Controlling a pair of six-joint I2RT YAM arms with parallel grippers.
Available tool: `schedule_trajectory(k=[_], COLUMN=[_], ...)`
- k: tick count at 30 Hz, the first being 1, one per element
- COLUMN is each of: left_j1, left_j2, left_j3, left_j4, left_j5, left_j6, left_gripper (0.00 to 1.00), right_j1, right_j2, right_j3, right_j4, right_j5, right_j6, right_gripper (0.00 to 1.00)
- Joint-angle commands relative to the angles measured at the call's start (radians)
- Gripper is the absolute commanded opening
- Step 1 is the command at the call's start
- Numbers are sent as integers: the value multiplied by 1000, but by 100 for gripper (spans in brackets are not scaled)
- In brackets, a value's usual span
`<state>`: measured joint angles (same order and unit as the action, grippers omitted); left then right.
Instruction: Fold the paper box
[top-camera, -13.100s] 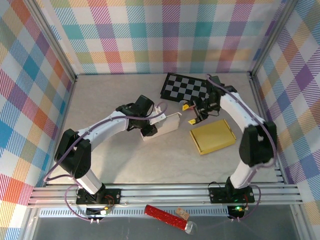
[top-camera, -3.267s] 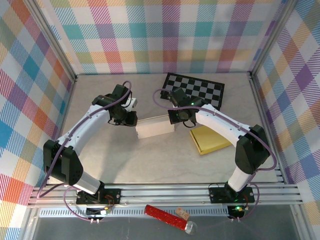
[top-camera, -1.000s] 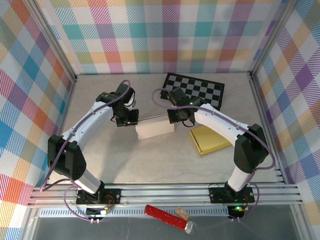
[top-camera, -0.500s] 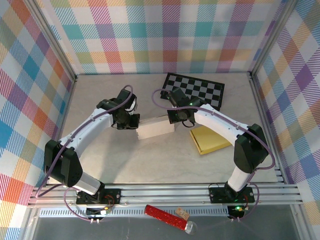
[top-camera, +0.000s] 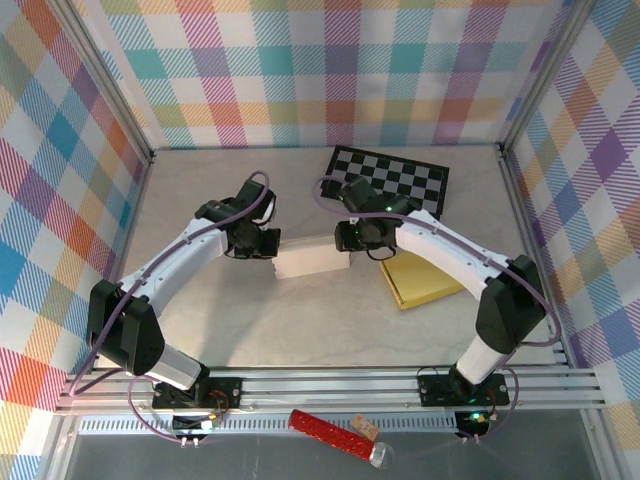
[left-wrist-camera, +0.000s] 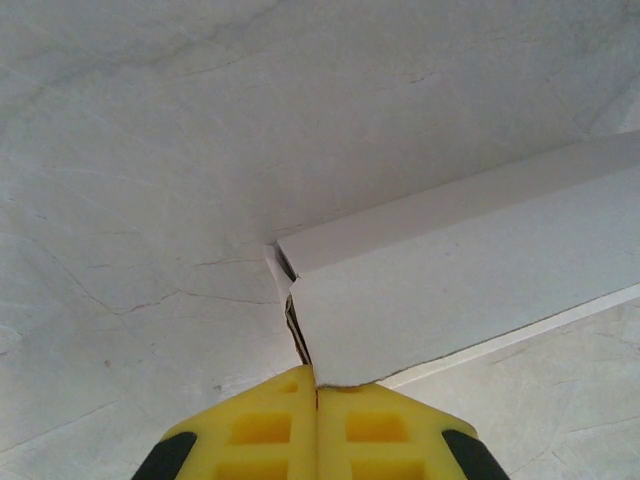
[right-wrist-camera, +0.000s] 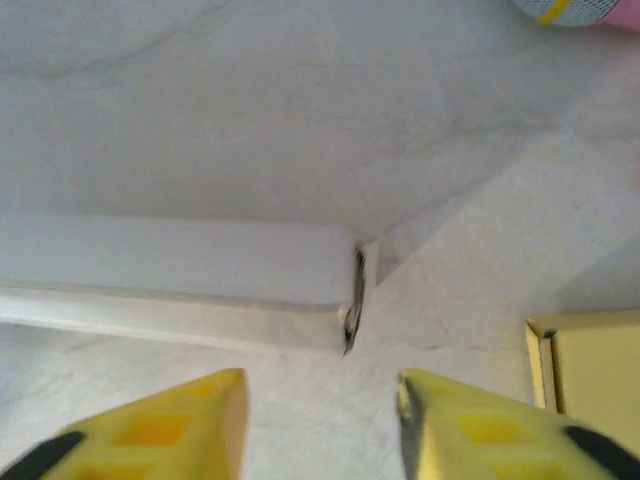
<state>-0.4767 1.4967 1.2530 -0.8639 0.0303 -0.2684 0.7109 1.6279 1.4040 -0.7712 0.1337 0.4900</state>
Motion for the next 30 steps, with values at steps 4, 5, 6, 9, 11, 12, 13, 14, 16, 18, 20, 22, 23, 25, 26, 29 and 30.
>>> schedule_trajectory(k=[4,5,6,9,11,12,13,14,16,18,20,22,23,25,26,29,30], left_j1=[-19,-19,-19,-20,-22,-22,-23,-23,-25,-25,-27,-26,-26,-28,-28,-28,-29], left_j2=[16,16,16,16,16,16,16,16,16,16,17,17,17,16,16,15,14], left_j3=[-21,-23,-23,-21,-22,-21,-21,-20,-20,-17,-14,-12,-12,-10,-10,-12,-12], left_j4=[-60,-60,-60,-60,-60,-59,-60,-60,-61,-61,-63,-63,-63,-63,-63,-64,-64], left_j5=[-10,-10,-10,-12,-14,-13,-15,-13,-13,-13,-13,-13,-13,-12,-12,-13,-13], left_j6=[6,6,5,3,1,1,0,0,0,-1,-1,-3,-3,-5,-5,-6,-6], left_gripper=[0,0,0,0,0,0,0,0,0,0,0,0,0,0,0,0,0], right_j1=[-40,-50,-63,-115,-140,-152,-158,-162,-166,-166,-166,-166,-168,-172,-172,-173,-172], right_j2=[-85,-94,-105,-141,-167,-177,-181,-180,-172,-150,-130,-117,-114,-104,-97,-78,-73], right_j3=[-13,-21,-36,-111,-166,-191,-207,-218,-236,-249,-259,-279,-293,-304,-304,-306,-308], right_j4=[-16,-1,25,115,195,242,277,304,347,386,405,432,457,484,488,498,502], right_j5=[-161,-177,-200,-280,-312,-327,-335,-339,-350,-382,-400,-394,-386,-381,-382,-392,-393], right_j6=[344,408,480,704,834,894,937,981,1049,1099,1123,1136,1140,1141,1141,1134,1132], right_gripper=[55,58,60,62,65,66,66,67,68,68,67,67,66,65,63,58,55])
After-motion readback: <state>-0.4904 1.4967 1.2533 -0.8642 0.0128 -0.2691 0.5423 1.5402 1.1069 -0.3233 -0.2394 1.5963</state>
